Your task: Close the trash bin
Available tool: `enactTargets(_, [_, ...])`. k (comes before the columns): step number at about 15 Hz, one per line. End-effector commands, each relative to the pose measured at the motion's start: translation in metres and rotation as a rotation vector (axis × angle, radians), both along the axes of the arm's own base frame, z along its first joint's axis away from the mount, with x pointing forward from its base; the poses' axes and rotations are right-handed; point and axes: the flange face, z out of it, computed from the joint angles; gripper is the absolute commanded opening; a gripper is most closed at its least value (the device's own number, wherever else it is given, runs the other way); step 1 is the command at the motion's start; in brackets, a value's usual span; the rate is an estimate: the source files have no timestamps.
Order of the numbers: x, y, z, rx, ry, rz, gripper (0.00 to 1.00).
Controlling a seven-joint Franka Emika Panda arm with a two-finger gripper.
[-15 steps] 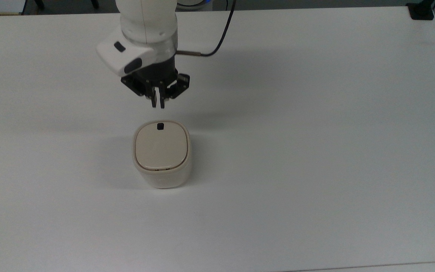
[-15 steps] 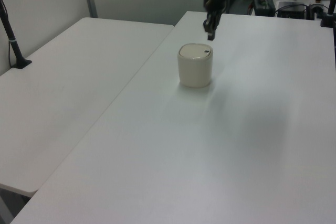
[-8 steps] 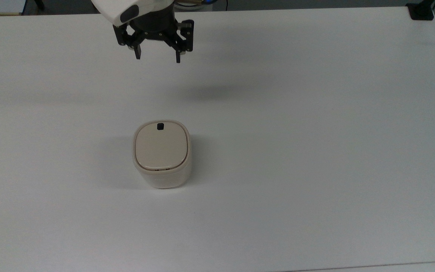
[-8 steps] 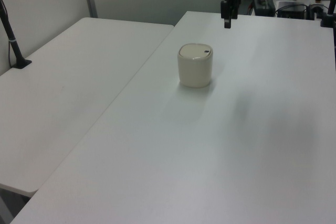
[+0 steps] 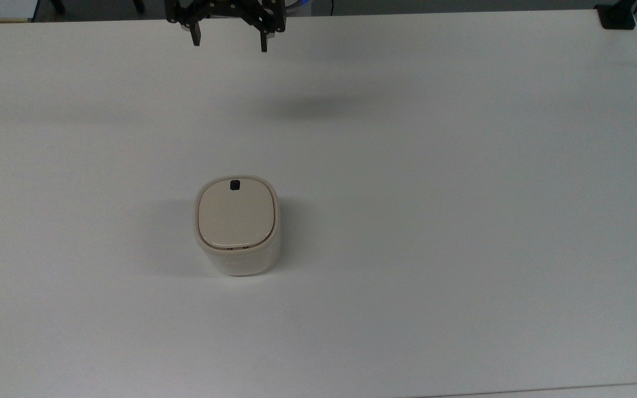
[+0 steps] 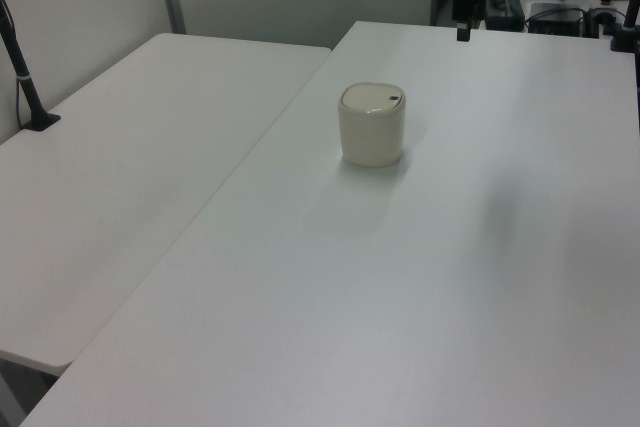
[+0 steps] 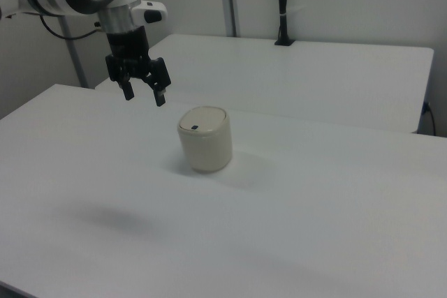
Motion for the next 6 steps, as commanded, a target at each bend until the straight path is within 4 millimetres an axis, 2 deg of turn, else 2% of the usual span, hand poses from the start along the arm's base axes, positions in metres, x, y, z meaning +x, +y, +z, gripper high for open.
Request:
enactTargets(1, [-0.0112, -0.0122, 0.0034, 0.027, 0.001, 0.005, 1.0])
enactTargets(6, [-0.0106, -0.013, 0.0016, 0.026, 0.004, -0.035, 1.0])
